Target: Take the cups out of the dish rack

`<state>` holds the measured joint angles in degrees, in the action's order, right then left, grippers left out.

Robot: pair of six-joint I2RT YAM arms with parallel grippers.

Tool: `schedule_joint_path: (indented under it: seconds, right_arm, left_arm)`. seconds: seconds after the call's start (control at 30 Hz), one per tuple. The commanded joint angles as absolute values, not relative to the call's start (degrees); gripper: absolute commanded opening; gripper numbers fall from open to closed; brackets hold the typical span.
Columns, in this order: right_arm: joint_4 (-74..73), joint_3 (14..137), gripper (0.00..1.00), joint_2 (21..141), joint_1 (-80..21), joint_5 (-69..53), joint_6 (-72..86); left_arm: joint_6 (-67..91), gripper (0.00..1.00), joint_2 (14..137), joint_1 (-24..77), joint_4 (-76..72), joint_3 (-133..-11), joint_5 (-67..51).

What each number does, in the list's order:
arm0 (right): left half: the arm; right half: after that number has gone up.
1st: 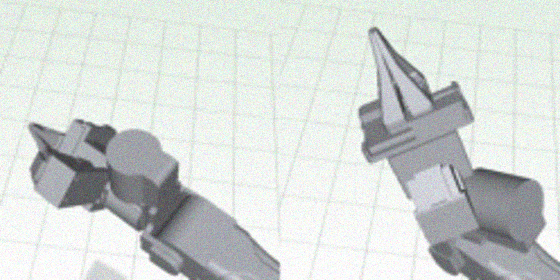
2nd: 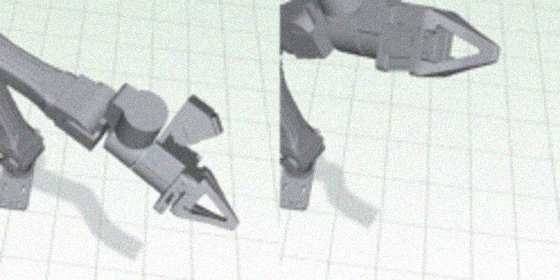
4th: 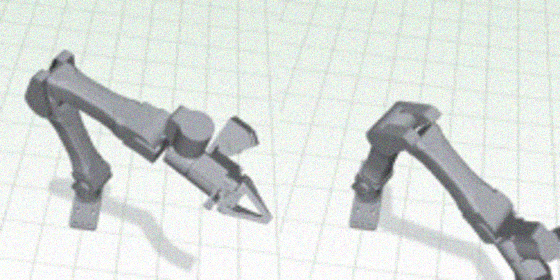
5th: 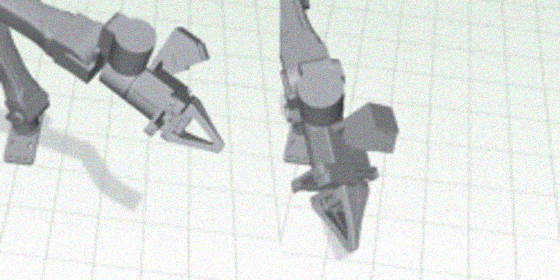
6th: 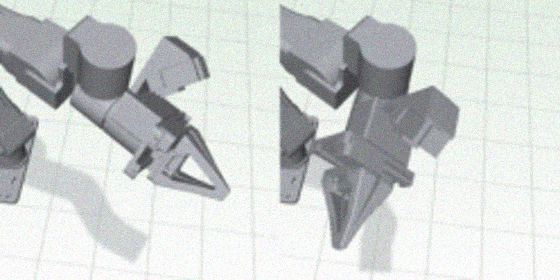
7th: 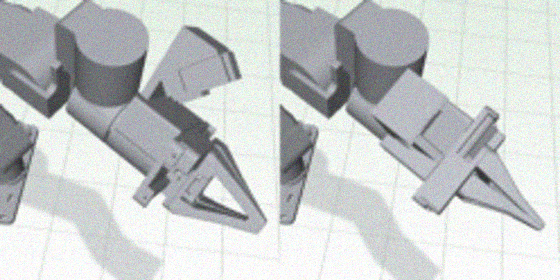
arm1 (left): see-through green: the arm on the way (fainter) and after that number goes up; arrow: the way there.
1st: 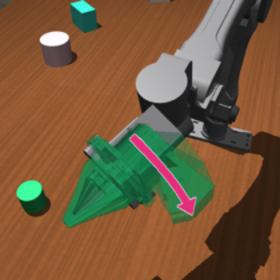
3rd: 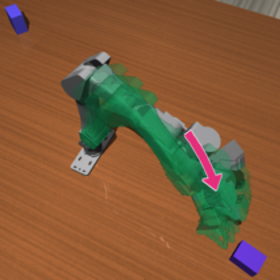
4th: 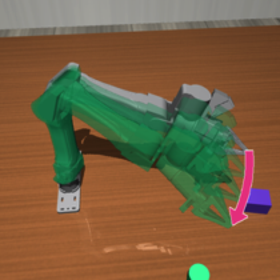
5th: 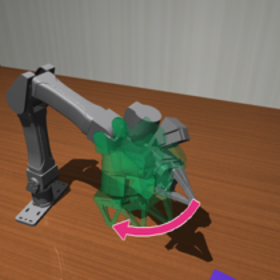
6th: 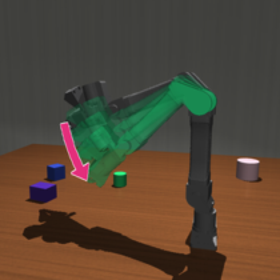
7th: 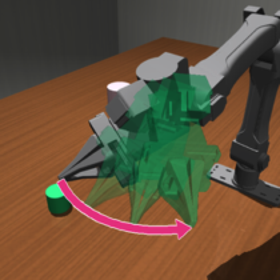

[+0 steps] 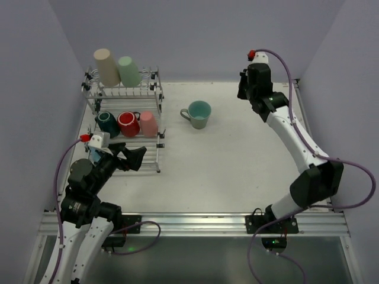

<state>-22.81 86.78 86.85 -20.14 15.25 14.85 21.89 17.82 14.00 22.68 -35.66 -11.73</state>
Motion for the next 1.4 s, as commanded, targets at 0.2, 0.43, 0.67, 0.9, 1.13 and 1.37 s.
schedule_joint_path:
  seconds: [0.2, 0.43, 0.67, 0.9, 1.13, 1.37]
  right_arm:
    - [-40.5, 100.9, 0.00, 108.4, -18.0, 11.0, 4.0]
    - [-40.5, 102.3, 0.00, 115.2, -18.2, 3.2, 6.2]
    - [-40.5, 102.2, 0.02, 119.4, -19.9, 3.0, 6.7]
    - [-39.1, 100.6, 0.08, 119.5, -20.7, 4.8, 7.6]
    - [-37.6, 100.3, 0.39, 114.7, -20.6, 2.9, 8.3]
    - [-33.9, 93.4, 0.73, 103.4, -20.7, -0.3, 9.8]
  left_arm:
    - [19.6, 1.00, 19.1, 13.7, 22.4, -34.8, -14.4]
    - [19.6, 1.00, 19.1, 13.7, 22.3, -34.7, -14.3]
    - [19.8, 1.00, 19.5, 13.4, 22.4, -34.7, -13.8]
    - [20.9, 1.00, 20.8, 12.4, 23.6, -35.1, -8.9]
    - [22.1, 1.00, 23.5, 11.6, 22.8, -35.6, -3.9]
    - [24.3, 1.00, 29.4, 11.6, 24.3, -39.8, 8.4]
